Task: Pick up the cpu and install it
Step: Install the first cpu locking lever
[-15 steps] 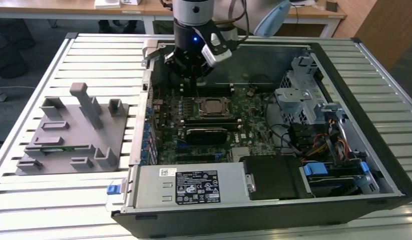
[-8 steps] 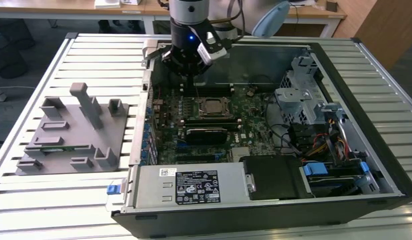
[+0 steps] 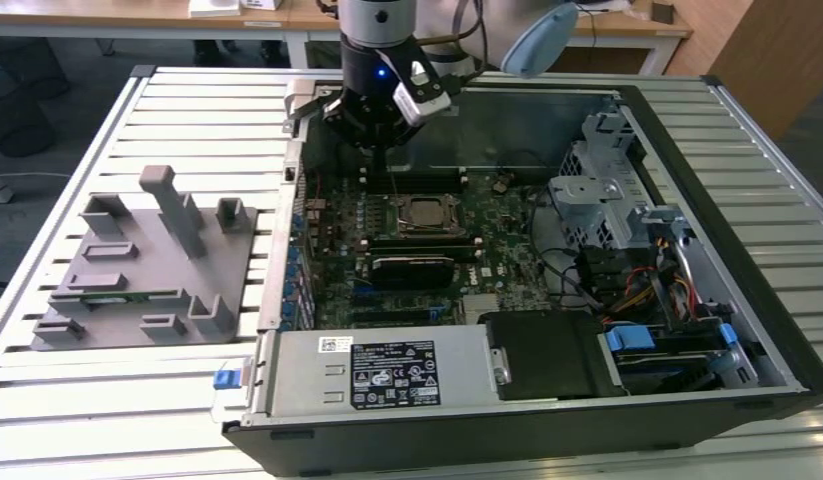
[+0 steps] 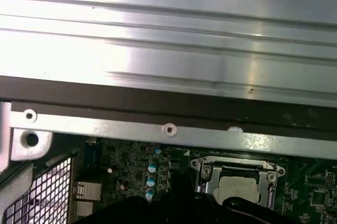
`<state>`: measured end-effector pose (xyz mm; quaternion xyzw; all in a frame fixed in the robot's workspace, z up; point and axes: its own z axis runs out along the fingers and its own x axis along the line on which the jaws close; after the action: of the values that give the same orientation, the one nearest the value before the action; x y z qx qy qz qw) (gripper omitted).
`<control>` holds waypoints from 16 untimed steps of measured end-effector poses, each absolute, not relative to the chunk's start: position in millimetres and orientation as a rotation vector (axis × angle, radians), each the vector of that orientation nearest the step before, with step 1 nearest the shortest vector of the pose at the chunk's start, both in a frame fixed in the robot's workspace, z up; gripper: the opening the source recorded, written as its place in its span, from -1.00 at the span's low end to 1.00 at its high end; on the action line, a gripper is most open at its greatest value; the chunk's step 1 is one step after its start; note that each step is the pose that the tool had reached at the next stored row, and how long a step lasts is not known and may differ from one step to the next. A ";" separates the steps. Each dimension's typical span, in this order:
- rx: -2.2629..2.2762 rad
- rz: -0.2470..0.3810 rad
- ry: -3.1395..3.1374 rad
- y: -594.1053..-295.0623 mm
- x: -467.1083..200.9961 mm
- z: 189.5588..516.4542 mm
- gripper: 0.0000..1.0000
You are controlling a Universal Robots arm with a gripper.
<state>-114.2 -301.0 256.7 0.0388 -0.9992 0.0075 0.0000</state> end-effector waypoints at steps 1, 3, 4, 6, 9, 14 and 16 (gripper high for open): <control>0.122 0.024 -3.139 -300.9 -113.1 256.7 -0.79; 0.122 0.024 -3.139 -300.8 -108.8 256.7 -0.79; 0.122 0.024 -3.139 -300.8 -107.2 256.7 -0.79; 0.121 0.024 -3.139 -300.9 -106.1 256.7 -0.79; 0.121 0.024 -3.139 -300.8 -102.6 256.6 -0.79; 0.121 0.024 -3.139 -300.8 -83.7 256.0 -0.79; 0.121 0.022 -3.139 -300.9 -80.3 255.4 -0.79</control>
<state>-80.3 -300.9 255.4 0.0386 -0.9992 0.0070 0.0000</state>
